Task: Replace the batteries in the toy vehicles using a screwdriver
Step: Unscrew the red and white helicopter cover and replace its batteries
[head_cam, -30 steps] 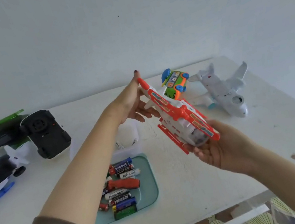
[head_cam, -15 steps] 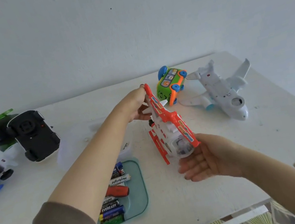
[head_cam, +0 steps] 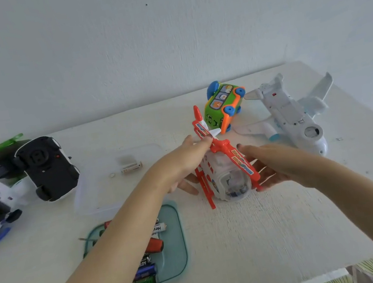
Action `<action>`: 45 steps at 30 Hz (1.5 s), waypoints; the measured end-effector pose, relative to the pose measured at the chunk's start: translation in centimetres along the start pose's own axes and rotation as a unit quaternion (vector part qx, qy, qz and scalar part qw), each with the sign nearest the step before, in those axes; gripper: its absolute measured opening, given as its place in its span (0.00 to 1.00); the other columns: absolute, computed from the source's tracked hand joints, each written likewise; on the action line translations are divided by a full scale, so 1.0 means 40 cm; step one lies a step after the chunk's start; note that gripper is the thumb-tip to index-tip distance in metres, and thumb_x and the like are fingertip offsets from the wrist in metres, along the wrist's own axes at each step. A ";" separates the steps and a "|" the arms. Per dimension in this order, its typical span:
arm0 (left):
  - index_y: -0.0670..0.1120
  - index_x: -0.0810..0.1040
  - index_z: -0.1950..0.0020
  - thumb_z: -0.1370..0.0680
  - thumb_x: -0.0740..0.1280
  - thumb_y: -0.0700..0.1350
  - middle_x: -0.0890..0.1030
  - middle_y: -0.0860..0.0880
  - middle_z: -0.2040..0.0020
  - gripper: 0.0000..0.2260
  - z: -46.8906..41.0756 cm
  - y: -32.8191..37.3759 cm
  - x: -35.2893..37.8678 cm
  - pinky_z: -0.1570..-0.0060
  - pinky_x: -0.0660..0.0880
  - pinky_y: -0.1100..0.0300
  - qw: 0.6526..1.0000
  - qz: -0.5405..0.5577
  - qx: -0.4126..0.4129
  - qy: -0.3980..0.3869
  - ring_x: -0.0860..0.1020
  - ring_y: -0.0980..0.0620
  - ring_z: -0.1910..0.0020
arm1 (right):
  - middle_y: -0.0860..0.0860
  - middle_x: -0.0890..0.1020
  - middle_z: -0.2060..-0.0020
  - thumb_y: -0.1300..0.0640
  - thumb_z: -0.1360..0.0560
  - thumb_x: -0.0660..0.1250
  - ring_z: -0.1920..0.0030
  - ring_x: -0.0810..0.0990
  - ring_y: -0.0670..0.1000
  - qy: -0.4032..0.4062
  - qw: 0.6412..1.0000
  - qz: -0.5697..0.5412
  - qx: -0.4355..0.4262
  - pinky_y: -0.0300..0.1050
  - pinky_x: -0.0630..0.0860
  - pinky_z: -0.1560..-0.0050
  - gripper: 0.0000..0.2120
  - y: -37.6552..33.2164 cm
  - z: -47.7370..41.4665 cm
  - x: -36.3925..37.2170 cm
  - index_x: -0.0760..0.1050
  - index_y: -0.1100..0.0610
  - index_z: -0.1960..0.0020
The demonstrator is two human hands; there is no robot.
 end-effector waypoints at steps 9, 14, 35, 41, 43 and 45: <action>0.57 0.61 0.24 0.19 0.54 0.62 0.76 0.48 0.43 0.24 -0.030 0.014 0.006 0.59 0.81 0.58 0.999 0.007 0.045 -0.007 0.80 0.50 0.56 | 0.54 0.83 0.67 0.39 0.23 0.59 0.67 0.82 0.52 0.006 0.999 0.024 -0.025 0.45 0.82 0.57 0.24 -0.010 -0.010 -0.016 0.78 0.60 0.51; 0.59 0.62 0.25 0.19 0.53 0.62 0.76 0.51 0.48 0.22 -0.029 0.025 0.005 0.57 0.81 0.56 0.999 -0.002 0.043 -0.016 0.81 0.50 0.57 | 0.55 0.83 0.64 0.39 0.22 0.58 0.66 0.83 0.52 -0.010 0.999 0.036 -0.009 0.44 0.82 0.58 0.23 -0.008 -0.009 -0.016 0.77 0.60 0.48; 0.41 0.76 0.36 0.22 0.67 0.54 0.80 0.42 0.40 0.21 -0.314 0.179 -0.116 0.45 0.76 0.52 0.998 -0.020 0.052 0.036 0.79 0.47 0.48 | 0.62 0.74 0.34 0.59 0.18 0.54 0.37 0.75 0.58 0.025 0.952 -0.302 -0.035 0.44 0.76 0.55 0.21 -0.241 -0.126 -0.099 0.62 0.69 0.28; 0.42 0.76 0.38 0.26 0.73 0.49 0.79 0.43 0.43 0.20 -0.333 0.167 -0.152 0.49 0.76 0.57 0.994 -0.085 0.046 0.057 0.77 0.47 0.47 | 0.62 0.80 0.50 0.53 0.20 0.54 0.53 0.79 0.59 -0.019 0.969 -0.246 -0.018 0.43 0.73 0.42 0.18 -0.252 -0.167 -0.079 0.77 0.64 0.45; 0.42 0.78 0.42 0.27 0.74 0.46 0.81 0.43 0.46 0.16 -0.334 0.166 -0.161 0.48 0.77 0.57 0.990 -0.096 0.060 0.080 0.78 0.49 0.50 | 0.57 0.76 0.60 0.52 0.19 0.53 0.62 0.73 0.52 -0.020 0.970 -0.240 -0.019 0.42 0.75 0.49 0.18 -0.254 -0.183 -0.077 0.75 0.65 0.52; 0.40 0.79 0.46 0.28 0.74 0.45 0.82 0.43 0.50 0.14 -0.332 0.166 -0.173 0.46 0.78 0.56 0.987 -0.092 0.068 0.110 0.79 0.50 0.53 | 0.55 0.77 0.57 0.51 0.19 0.54 0.56 0.76 0.52 -0.016 0.971 -0.239 -0.024 0.47 0.75 0.44 0.21 -0.253 -0.194 -0.079 0.74 0.68 0.42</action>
Point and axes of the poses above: each hand's wrist, its own z-axis away from the middle knuckle, its own x-axis out of the palm, y = z × x, the point moved 8 cm from there along -z, towards the middle knuckle
